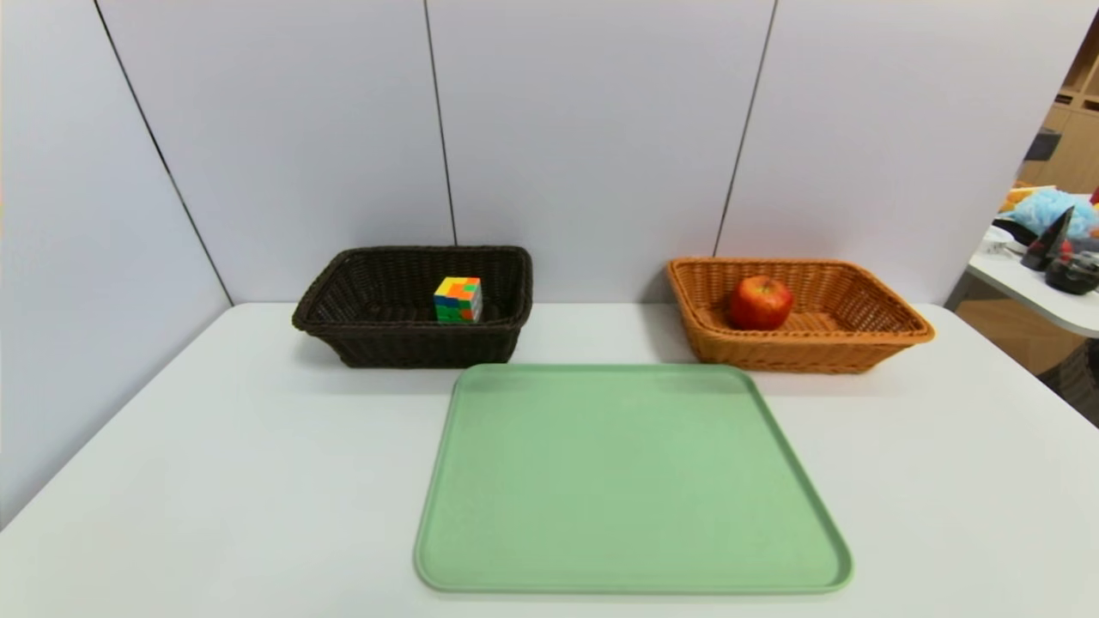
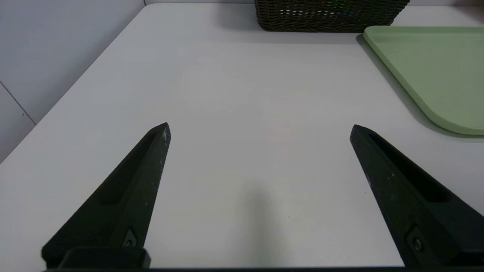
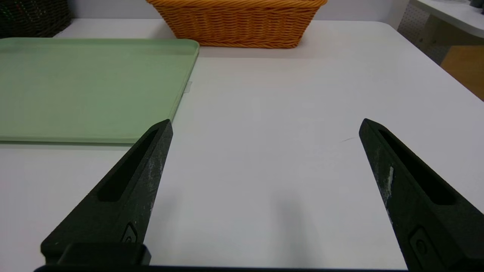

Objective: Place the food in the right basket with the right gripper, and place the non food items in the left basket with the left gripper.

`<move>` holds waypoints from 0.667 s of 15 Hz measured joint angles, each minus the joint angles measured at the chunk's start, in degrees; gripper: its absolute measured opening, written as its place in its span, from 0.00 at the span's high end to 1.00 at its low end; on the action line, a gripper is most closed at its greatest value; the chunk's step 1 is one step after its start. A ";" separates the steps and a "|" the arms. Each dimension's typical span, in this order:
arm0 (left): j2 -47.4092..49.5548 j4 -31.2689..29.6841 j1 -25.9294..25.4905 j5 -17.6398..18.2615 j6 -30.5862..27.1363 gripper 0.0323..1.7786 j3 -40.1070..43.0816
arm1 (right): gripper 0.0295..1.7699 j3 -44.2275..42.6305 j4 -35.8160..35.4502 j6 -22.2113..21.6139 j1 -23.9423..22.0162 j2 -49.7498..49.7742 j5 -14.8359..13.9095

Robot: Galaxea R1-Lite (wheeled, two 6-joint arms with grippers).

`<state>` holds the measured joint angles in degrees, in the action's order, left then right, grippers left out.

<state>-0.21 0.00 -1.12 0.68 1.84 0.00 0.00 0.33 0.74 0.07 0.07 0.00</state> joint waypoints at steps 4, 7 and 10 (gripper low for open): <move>0.00 0.00 0.00 0.00 -0.02 0.05 0.00 | 0.04 0.00 0.00 0.00 0.00 0.00 0.00; 0.00 0.00 0.00 0.00 -0.02 0.05 0.00 | 0.04 0.00 0.02 0.20 0.00 0.00 0.00; 0.00 0.00 0.00 -0.02 -0.02 0.05 0.00 | 0.04 0.00 0.18 0.16 -0.02 0.00 0.07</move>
<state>-0.21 0.00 -1.12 0.66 1.82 0.00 0.00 0.51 0.90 0.05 0.07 0.07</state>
